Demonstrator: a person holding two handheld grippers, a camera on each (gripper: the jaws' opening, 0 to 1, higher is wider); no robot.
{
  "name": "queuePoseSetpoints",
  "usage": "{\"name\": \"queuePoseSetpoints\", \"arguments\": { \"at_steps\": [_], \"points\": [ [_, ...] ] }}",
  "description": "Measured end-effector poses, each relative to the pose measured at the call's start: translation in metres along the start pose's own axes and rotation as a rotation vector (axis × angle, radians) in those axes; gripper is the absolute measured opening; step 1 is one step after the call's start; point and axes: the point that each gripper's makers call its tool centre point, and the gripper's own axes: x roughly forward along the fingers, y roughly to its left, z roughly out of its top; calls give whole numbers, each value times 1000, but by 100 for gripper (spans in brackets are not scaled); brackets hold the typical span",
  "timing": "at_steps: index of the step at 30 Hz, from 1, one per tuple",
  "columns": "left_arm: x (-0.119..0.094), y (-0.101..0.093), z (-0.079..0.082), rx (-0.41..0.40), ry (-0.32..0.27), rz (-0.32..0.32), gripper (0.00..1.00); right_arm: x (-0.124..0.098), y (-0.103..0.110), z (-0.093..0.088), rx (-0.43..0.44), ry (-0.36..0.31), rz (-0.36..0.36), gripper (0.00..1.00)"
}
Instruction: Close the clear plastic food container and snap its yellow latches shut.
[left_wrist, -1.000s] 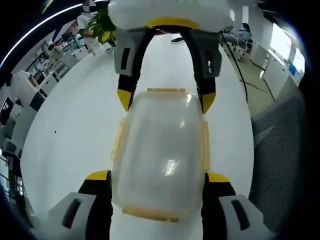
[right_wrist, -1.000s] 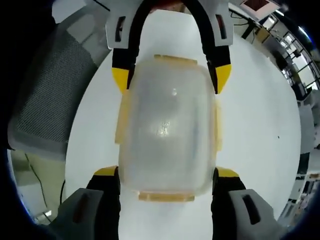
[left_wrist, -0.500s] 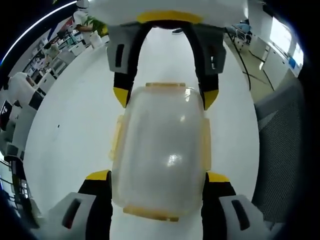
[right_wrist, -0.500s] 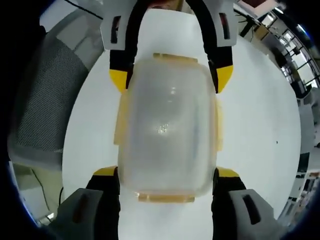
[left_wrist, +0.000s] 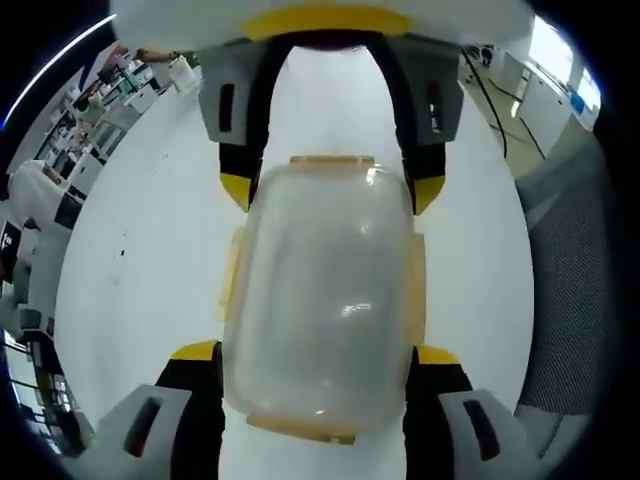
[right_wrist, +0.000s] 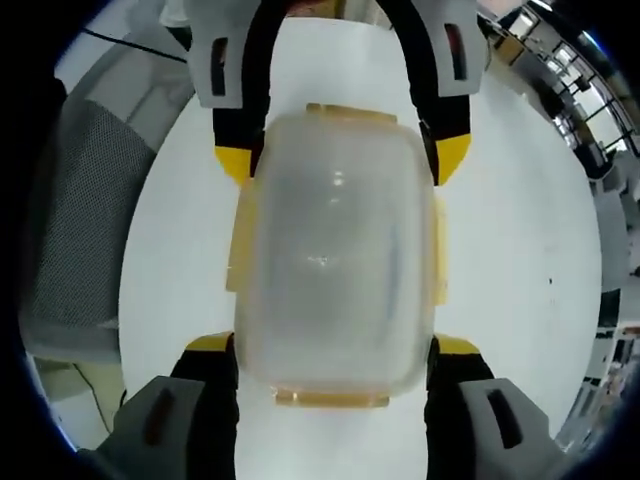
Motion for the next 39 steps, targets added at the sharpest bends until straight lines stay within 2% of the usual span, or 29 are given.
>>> {"name": "queuePoseSetpoints", "arguments": {
  "at_steps": [9, 17, 21, 27, 34, 39],
  "points": [
    [3, 17, -4, 61, 14, -1, 71, 3, -13, 5, 56, -4, -1, 75],
    [9, 33, -5, 124, 13, -7, 72, 9, -24, 6, 127, -24, 48, 79],
    [11, 42, -3, 146, 19, -8, 72, 9, -31, 4, 145, -21, 40, 79],
    [15, 55, 0, 145, 19, -3, 72, 9, -44, 1, 146, -37, 25, 78],
    [19, 71, 2, 120, 22, 11, 72, 10, -64, -3, 117, 0, 20, 78],
    [22, 78, 1, 98, 20, 24, 73, 9, -74, -5, 93, 2, 28, 78]
  ]
}}
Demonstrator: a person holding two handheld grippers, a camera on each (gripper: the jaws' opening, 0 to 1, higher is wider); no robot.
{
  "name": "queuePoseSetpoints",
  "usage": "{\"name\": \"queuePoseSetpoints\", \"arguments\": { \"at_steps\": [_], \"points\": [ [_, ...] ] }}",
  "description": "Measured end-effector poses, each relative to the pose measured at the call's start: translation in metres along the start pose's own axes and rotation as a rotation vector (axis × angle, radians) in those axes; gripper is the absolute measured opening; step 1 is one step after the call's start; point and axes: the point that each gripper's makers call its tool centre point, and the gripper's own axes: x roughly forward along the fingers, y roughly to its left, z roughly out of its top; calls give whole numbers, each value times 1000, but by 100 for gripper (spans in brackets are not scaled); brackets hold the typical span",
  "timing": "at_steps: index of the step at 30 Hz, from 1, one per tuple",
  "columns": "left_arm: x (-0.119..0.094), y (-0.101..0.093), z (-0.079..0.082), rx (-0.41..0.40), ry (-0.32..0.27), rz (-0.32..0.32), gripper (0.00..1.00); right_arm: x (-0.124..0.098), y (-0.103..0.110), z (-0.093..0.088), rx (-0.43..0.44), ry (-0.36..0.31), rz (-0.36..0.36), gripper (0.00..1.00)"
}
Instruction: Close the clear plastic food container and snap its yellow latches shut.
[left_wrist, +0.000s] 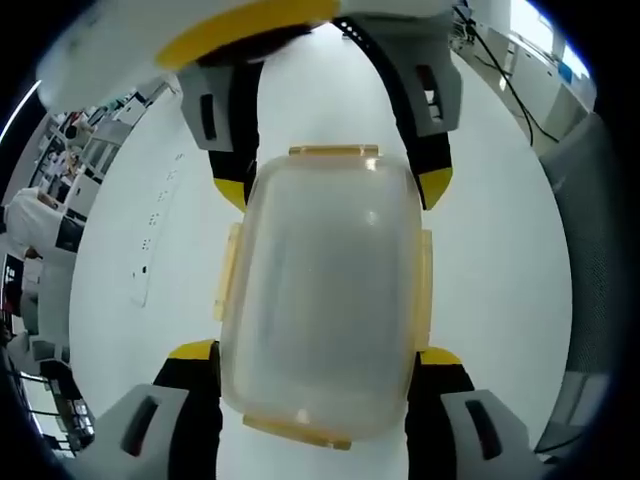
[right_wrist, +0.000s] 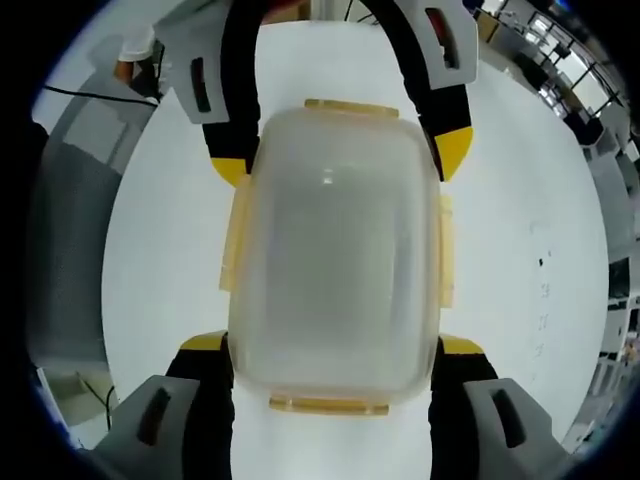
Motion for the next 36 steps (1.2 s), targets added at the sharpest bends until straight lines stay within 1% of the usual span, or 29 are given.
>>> {"name": "queuePoseSetpoints", "arguments": {
  "at_steps": [3, 13, 20, 24, 28, 31, 33, 34, 36],
  "points": [
    [1, 6, 0, -6, -10, 4, 73, 0, -7, -1, -2, -5, 3, 78],
    [1, 8, -1, 8, -5, 8, 74, -1, -7, 1, 1, -24, 6, 79],
    [2, 9, -1, 20, 5, 17, 74, -1, -7, 1, 4, -13, -2, 80],
    [-1, 9, -1, 19, -11, 9, 73, -1, -5, 0, -5, -18, -8, 80],
    [-5, 10, -2, 8, -33, 11, 72, 0, -7, 2, -2, -40, -24, 81],
    [-8, 15, -3, 1, -56, 24, 73, 1, -7, 3, 9, -78, -51, 82],
    [-10, 17, -3, -21, -78, 31, 74, 1, -8, 6, 23, -126, -66, 82],
    [-11, 16, -3, -27, -90, 36, 75, 0, -9, 8, 35, -161, -79, 82],
    [-12, 17, -4, -43, -111, 50, 80, 0, -9, 9, 48, -220, -96, 82]
  ]
}}
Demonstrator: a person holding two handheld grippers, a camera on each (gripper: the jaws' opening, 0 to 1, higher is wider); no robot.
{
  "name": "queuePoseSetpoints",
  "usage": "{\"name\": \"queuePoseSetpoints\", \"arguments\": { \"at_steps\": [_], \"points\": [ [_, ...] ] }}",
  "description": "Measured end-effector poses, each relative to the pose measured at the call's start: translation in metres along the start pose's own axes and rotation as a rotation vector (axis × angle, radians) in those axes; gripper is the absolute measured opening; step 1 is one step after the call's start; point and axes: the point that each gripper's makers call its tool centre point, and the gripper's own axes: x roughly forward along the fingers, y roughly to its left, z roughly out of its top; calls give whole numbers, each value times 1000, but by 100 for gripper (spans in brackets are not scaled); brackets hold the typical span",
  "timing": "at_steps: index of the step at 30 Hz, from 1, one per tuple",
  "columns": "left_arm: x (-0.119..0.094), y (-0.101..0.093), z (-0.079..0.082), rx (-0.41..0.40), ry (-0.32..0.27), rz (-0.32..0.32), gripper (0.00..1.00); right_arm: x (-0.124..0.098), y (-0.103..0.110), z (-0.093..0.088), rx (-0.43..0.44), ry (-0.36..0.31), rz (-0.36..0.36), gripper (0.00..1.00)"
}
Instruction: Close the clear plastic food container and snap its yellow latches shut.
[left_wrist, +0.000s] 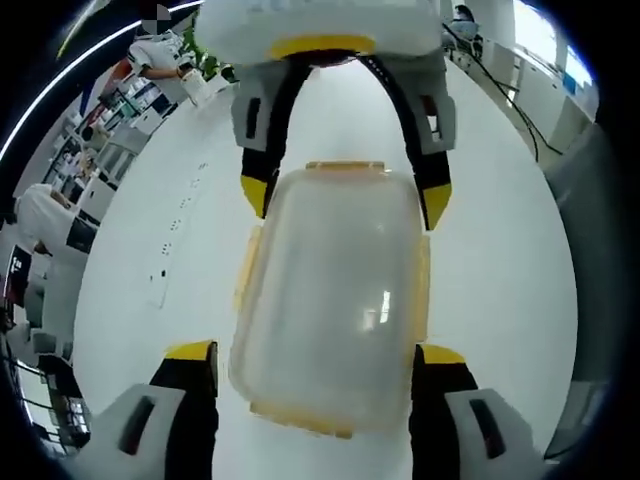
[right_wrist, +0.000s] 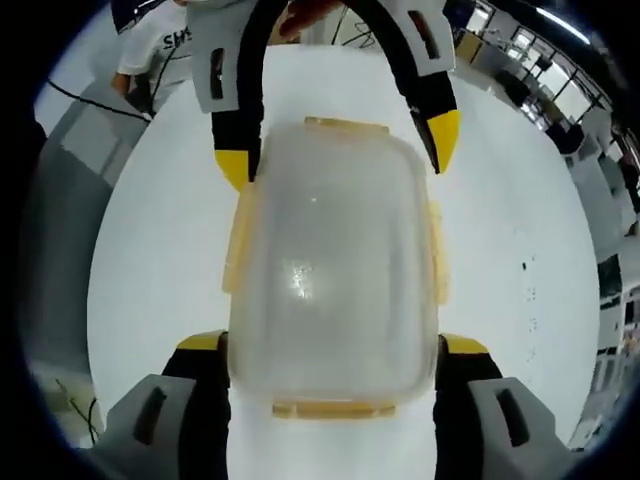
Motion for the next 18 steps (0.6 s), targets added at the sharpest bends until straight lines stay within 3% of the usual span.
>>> {"name": "queuePoseSetpoints", "arguments": {
  "at_steps": [4, 10, 14, 17, 18],
  "points": [
    [-3, -3, 2, -83, -75, 16, 82, -2, 2, -3, 69, -113, -33, 86],
    [-3, -13, -13, -127, -99, 43, 81, -7, -4, -8, 189, -242, -103, 93],
    [-14, -9, -7, -277, -210, 96, 80, -16, -8, -7, 247, -335, -157, 94],
    [-20, -6, -12, -364, -263, 137, 81, -18, -4, -6, 339, -413, -151, 99],
    [-19, -7, -13, -378, -278, 140, 81, -21, -1, -2, 389, -469, -137, 100]
  ]
}}
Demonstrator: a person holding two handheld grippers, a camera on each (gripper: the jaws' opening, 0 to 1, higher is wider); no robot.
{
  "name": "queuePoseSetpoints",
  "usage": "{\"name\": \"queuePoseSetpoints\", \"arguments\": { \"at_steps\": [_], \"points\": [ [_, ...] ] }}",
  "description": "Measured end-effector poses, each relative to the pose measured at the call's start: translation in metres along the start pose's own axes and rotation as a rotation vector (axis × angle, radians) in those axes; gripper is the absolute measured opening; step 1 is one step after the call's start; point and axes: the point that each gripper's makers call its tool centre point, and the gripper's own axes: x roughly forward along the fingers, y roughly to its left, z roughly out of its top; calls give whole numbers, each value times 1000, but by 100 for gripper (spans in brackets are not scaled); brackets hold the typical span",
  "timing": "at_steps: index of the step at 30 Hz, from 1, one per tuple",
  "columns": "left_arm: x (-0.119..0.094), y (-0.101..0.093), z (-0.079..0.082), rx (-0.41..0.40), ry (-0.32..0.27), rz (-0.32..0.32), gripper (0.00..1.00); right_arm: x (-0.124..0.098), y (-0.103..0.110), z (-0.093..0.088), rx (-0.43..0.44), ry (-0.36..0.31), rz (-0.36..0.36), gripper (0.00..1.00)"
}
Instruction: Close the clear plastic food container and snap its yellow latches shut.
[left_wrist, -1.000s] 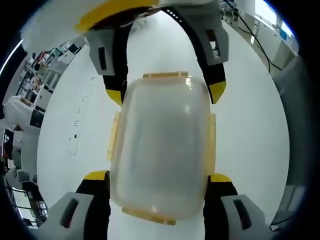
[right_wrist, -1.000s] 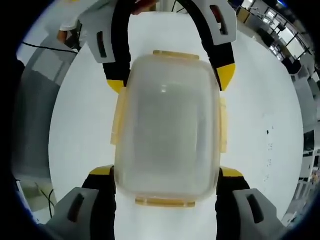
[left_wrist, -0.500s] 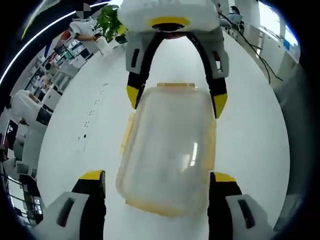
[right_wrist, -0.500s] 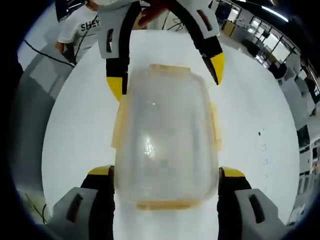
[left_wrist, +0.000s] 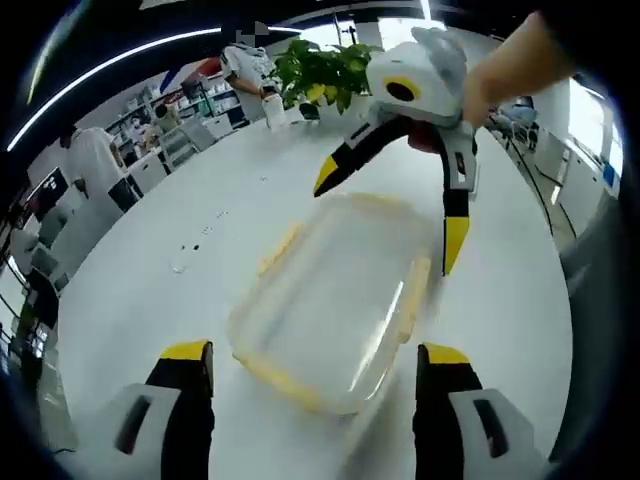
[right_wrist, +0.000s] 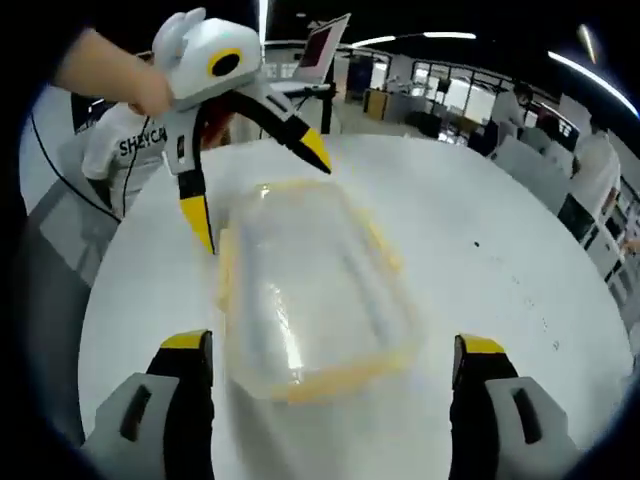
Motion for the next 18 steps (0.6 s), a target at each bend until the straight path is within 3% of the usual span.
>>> {"name": "queuePoseSetpoints", "arguments": {
  "at_steps": [3, 5, 7, 10, 18],
  "points": [
    [-1, -4, -7, -52, -18, 3, 82, -3, 2, 2, 41, -52, -25, 100],
    [-2, -6, -1, -109, -100, 5, 84, -5, 4, 1, 44, -66, -48, 100],
    [-3, -6, -6, -143, -88, 23, 88, -5, 3, -1, 41, -75, -71, 100],
    [-4, -12, -3, -216, -142, 7, 93, -6, 5, -2, 80, -117, -99, 100],
    [-2, -29, -15, -312, -152, -16, 99, -11, 18, -2, 200, -223, -184, 100]
  ]
}}
